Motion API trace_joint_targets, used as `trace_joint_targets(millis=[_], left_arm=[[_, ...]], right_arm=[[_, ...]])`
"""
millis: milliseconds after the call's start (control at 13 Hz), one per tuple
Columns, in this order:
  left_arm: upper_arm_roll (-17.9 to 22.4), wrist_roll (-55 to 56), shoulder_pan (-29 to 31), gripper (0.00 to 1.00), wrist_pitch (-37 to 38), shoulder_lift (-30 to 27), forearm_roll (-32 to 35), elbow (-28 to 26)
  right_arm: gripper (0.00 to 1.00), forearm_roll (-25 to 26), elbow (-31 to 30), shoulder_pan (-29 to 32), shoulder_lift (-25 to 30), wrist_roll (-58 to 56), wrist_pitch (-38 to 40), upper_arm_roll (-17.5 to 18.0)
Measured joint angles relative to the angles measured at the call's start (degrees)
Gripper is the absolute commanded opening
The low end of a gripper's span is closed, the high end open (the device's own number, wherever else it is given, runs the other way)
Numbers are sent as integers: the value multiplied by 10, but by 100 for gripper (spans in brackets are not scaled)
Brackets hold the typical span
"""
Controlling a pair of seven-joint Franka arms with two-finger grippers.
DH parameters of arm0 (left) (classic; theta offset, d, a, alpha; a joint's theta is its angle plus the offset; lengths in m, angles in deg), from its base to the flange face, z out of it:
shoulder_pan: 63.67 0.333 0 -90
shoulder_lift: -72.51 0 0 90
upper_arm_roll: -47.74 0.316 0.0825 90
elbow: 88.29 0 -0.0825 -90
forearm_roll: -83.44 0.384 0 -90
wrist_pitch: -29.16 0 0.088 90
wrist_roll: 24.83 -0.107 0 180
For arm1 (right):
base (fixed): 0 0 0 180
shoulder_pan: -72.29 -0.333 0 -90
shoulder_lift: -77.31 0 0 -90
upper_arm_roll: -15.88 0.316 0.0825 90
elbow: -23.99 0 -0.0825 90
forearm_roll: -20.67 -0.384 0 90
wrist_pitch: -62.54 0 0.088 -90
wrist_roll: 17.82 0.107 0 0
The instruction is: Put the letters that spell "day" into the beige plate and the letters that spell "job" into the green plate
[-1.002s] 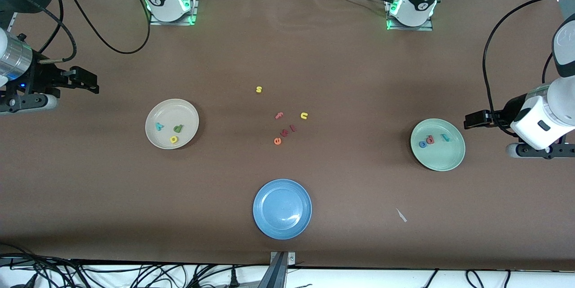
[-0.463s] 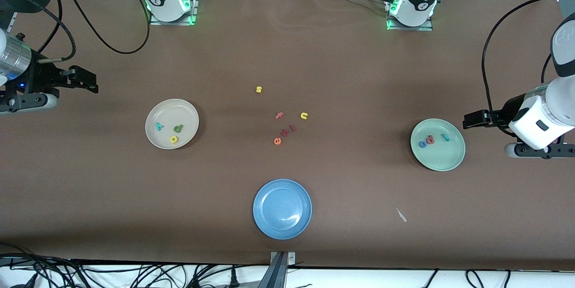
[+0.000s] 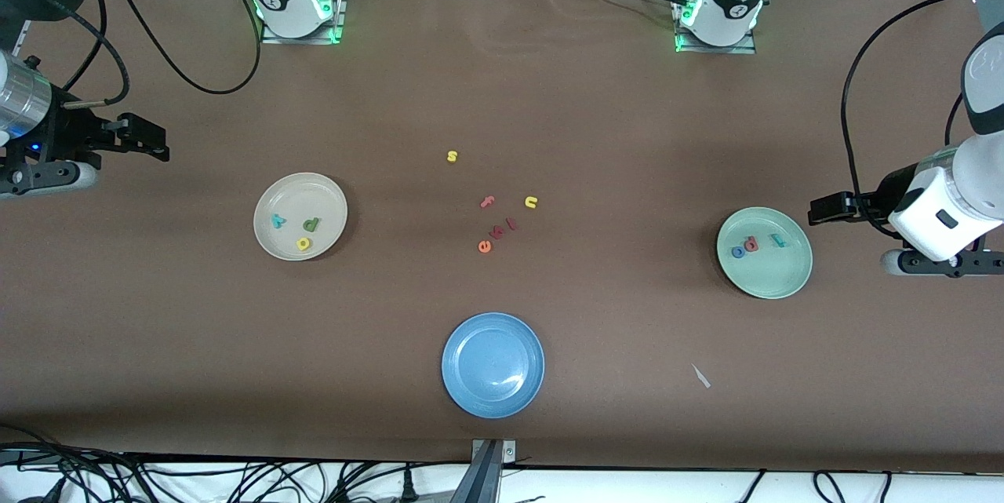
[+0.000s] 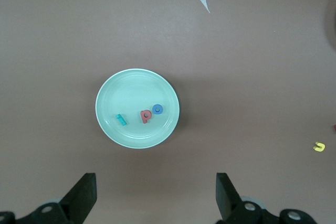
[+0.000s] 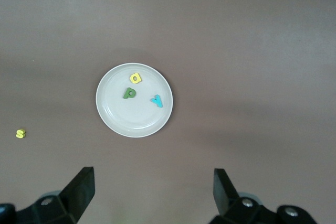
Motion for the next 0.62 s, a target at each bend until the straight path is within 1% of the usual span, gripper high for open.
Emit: trace_joint_targets(millis=[617], left_arm=[[0,0,0,100,0,0,0,0]], right_arm=[[100,1,0,1,-2,-4,1,0]])
